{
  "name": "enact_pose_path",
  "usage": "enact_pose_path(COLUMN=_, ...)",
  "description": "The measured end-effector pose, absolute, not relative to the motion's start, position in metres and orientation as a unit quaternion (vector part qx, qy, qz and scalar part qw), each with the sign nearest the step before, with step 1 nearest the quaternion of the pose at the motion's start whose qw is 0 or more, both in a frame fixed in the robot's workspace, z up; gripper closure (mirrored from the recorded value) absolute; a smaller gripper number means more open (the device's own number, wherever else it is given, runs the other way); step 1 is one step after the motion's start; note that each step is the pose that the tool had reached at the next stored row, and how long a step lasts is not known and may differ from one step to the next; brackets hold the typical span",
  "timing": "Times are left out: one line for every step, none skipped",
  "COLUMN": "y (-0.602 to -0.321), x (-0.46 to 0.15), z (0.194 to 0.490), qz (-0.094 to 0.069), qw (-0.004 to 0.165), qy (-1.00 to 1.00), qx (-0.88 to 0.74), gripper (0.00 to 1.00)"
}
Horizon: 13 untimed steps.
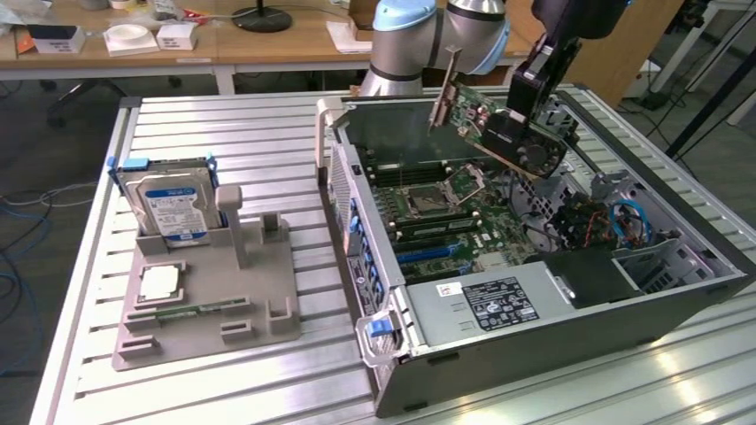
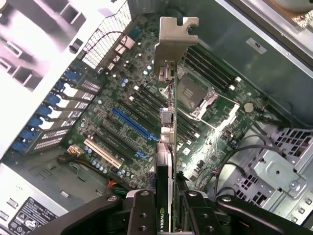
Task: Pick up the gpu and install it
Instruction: 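Insert the gpu into the slot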
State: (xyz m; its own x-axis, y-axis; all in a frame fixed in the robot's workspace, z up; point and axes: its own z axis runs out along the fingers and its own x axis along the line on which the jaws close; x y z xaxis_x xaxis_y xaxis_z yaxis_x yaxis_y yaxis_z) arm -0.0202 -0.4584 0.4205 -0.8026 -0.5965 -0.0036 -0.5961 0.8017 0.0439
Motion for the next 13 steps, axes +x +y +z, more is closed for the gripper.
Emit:
enact_pose_path(y=-0.4584, x=-0.0202, z=0.4204, qz=-0.021, qw=0.005, qy=-0.947, qx=0.319, gripper=0.74)
enact_pose_path(y=-0.4584, x=-0.0201, z=0.4204, qz=-0.021, qw=0.005, qy=-0.946, qx=0.324, gripper=0.74)
enact_pose_path(y=-0.4584, x=-0.0201, z=0.4204, qz=-0.021, qw=0.006, qy=-0.944, qx=0.329, gripper=0.74)
enact_pose_path(y=-0.4584, x=-0.0201, z=0.4204, qz=-0.021, qw=0.006, qy=-0.942, qx=0.334, gripper=0.74)
enact_pose_path(y=-0.4584, x=-0.0201, z=0.4204, qz=-0.021, qw=0.006, qy=-0.940, qx=0.339, gripper=0.74)
enact_pose_path(y=-0.4584, x=-0.0201, z=0.4203, qz=-0.021, qw=0.006, qy=-0.939, qx=0.344, gripper=0.74)
enact_pose_path(y=-0.4584, x=-0.0201, z=0.4203, qz=-0.021, qw=0.006, qy=-0.937, qx=0.349, gripper=0.74)
enact_pose_path(y=-0.4584, x=-0.0201, z=0.4203, qz=-0.021, qw=0.006, qy=-0.935, qx=0.354, gripper=0.74)
enact_pose_path(y=-0.4584, x=-0.0201, z=0.4203, qz=-0.021, qw=0.006, qy=-0.933, qx=0.359, gripper=0.74)
enact_pose_path(y=-0.4584, x=-0.0201, z=0.4203, qz=-0.021, qw=0.006, qy=-0.931, qx=0.364, gripper=0.74)
enact_pose_path(y=-0.4584, x=-0.0201, z=0.4202, qz=-0.021, qw=0.006, qy=-0.929, qx=0.368, gripper=0.74)
enact_pose_path(y=-0.4584, x=-0.0201, z=0.4202, qz=-0.021, qw=0.007, qy=-0.928, qx=0.373, gripper=0.74)
enact_pose_path(y=-0.4584, x=-0.0201, z=0.4201, qz=-0.021, qw=0.007, qy=-0.924, qx=0.383, gripper=0.74)
